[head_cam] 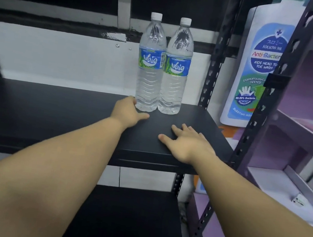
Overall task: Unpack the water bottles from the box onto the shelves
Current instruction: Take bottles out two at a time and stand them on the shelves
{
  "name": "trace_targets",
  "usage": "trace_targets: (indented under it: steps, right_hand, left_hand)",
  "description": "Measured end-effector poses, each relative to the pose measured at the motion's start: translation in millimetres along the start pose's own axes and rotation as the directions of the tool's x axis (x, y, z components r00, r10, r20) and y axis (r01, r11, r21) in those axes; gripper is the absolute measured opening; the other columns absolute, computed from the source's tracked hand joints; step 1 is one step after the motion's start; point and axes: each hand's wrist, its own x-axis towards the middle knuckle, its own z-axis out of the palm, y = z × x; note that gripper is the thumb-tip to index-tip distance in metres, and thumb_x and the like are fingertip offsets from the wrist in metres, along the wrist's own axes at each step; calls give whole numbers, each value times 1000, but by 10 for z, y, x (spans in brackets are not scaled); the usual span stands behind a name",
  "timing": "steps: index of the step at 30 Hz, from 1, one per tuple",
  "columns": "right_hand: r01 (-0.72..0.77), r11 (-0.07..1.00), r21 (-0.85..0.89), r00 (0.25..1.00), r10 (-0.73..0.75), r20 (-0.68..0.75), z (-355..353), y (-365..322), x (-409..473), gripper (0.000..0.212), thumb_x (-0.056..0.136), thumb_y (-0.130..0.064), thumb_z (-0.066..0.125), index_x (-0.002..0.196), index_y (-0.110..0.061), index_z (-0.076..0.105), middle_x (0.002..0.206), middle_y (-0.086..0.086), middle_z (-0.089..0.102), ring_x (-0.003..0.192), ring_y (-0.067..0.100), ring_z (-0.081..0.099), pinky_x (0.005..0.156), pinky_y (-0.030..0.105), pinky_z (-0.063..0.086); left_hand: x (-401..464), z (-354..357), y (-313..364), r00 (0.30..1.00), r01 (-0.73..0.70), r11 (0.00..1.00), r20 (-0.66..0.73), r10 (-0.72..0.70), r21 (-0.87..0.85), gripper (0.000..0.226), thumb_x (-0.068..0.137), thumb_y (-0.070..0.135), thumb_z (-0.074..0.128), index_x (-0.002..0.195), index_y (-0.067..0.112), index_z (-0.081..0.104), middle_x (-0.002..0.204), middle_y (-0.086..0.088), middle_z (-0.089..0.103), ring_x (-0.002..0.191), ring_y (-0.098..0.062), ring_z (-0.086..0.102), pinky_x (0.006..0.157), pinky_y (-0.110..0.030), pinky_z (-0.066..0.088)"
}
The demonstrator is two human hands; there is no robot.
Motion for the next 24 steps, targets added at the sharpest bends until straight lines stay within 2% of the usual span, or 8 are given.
trace_targets:
  steps: [5, 7, 9, 12, 14, 16, 19, 24]
  right_hand:
    - [1, 999, 37, 999, 1, -46, -41, -38, -88, 82, 97, -79, 29, 166, -34, 29, 175, 4, 19, 162, 23, 14, 131, 48, 12]
    - [3, 999, 41, 995, 1, -97, -51, -56, -170, 71, 100, -72, 33, 159, -34, 43, 170, 4, 34, 156, 28, 31, 125, 46, 25]
    - [14, 1000, 23, 977, -9, -212, -23, -40, -230, 58, 100, -65, 35, 136, -31, 66, 144, 5, 63, 129, 32, 58, 104, 43, 47]
    - [55, 998, 35, 935, -40, -352, 112, -36, -413, 52, 103, -56, 32, 103, -25, 75, 111, 4, 74, 98, 32, 66, 80, 38, 54]
    - [121, 992, -31, 899, -123, -420, 290, -13, -580, 50, 108, -50, 33, 118, -22, 73, 128, 6, 71, 119, 32, 63, 97, 43, 51]
    - [183, 981, -69, 869, -194, -454, 500, 32, -767, 52, 110, -49, 37, 146, -19, 60, 155, 6, 56, 147, 28, 46, 122, 47, 32]
    - [291, 957, 8, 858, -257, -445, 788, 112, -1069, 62, 107, -47, 50, 162, -20, 39, 173, 3, 26, 162, 22, 17, 132, 46, 7]
    - [333, 930, 158, 892, -256, -372, 1556, 252, -1619, 62, 102, -41, 64, 156, -16, 50, 169, 6, 36, 157, 25, 31, 128, 46, 28]
  left_hand:
    - [-437, -164, -6, 983, -44, 975, 181, 4, 217, 82, 85, 73, 68, 150, 26, 54, 154, 3, 57, 142, -23, 52, 114, -40, 44]
    - [-634, -257, -22, 967, -76, 950, 255, -4, 302, 80, 90, 77, 56, 155, 30, 49, 162, 6, 47, 149, -24, 44, 119, -42, 39]
    - [-829, -318, -19, 954, -139, 927, 299, 30, 350, 76, 98, 72, 46, 161, 29, 41, 171, 5, 33, 157, -24, 31, 126, -44, 28]
    - [-1167, -351, -66, 949, -255, 863, 286, 135, 436, 70, 106, 64, 29, 163, 25, 36, 172, 0, 31, 158, -24, 28, 128, -47, 21]
    - [-1406, -320, -173, 951, -304, 822, 203, 233, 482, 70, 107, 63, 22, 161, 23, 39, 168, -1, 39, 153, -24, 35, 125, -49, 27]
    - [-1669, -262, -318, 943, -329, 809, 126, 307, 487, 71, 105, 64, 28, 162, 22, 36, 170, -1, 35, 157, -24, 30, 128, -49, 21]
    - [-2040, -147, -530, 923, -366, 820, 58, 381, 441, 76, 103, 56, 49, 166, 20, 25, 175, -3, 19, 163, -25, 12, 132, -50, 6]
    - [-2663, 237, -929, 926, -378, 879, 133, 354, 291, 80, 100, 45, 62, 167, 23, 23, 176, -1, 16, 162, -21, 12, 132, -48, 15]
